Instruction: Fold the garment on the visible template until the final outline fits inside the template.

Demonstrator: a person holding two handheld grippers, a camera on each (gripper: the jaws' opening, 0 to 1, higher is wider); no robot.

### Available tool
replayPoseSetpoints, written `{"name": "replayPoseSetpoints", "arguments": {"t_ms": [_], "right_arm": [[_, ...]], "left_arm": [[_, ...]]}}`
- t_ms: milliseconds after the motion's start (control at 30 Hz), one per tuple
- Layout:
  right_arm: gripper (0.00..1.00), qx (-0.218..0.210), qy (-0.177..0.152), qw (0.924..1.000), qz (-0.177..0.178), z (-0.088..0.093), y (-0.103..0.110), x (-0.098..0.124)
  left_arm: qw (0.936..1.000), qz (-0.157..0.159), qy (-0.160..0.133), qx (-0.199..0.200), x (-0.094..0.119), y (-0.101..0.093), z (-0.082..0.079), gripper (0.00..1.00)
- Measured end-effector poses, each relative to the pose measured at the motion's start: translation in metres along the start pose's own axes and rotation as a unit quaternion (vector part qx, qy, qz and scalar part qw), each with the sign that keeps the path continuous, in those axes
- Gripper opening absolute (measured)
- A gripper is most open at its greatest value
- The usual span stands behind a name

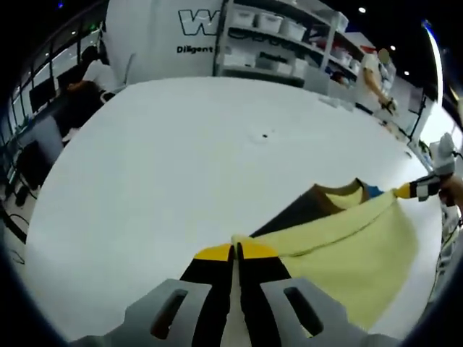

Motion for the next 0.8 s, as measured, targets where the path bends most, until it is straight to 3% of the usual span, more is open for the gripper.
{"name": "replayPoseSetpoints", "arguments": {"t_ms": [200,333,433,467,567,667,800], "right_arm": [[0.00,0.026,-0.007,0.9996,-0.003,0.003,0.000,-0.004],[0.00,0.079,-0.017,0.9967,-0.009,0.001,0.000,-0.004],[0.00,0.144,-0.031,0.9890,-0.016,0.000,0.000,0.000],[0.01,0.167,-0.029,0.9852,-0.022,0.002,0.001,0.001],[0.14,0.226,-0.050,0.9724,-0.029,0.003,0.003,0.004],[0.31,0.266,-0.055,0.9616,-0.041,0.006,0.005,0.007],[0.32,0.301,-0.064,0.9505,-0.045,0.008,0.006,0.008]], "left_arm": [[0.9999,-0.005,0.003,-0.011,-0.002,-0.002,0.005,0.00],[0.9991,-0.002,-0.005,-0.042,-0.003,-0.004,0.003,0.01],[0.9923,0.024,-0.012,-0.121,0.002,-0.008,0.001,0.04],[0.9882,0.030,-0.018,-0.149,0.004,-0.011,0.000,0.11],[0.9823,0.059,-0.021,-0.177,0.009,-0.017,0.002,0.22],[0.9708,0.062,-0.034,-0.229,0.013,-0.019,0.001,0.31],[0.9593,0.081,-0.053,-0.265,0.015,-0.027,0.001,0.47]]}}
Point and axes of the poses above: the point that each gripper's makers call its tool centre point, and the gripper's own axes: x roughly backward along the fingers, y roughly to its left, z roughly out of its underside, the point moved 7 cm from there along x, roughly backward along the fingers, and after that the axes turned 3 degrees about -y, right-handed, at the moved point
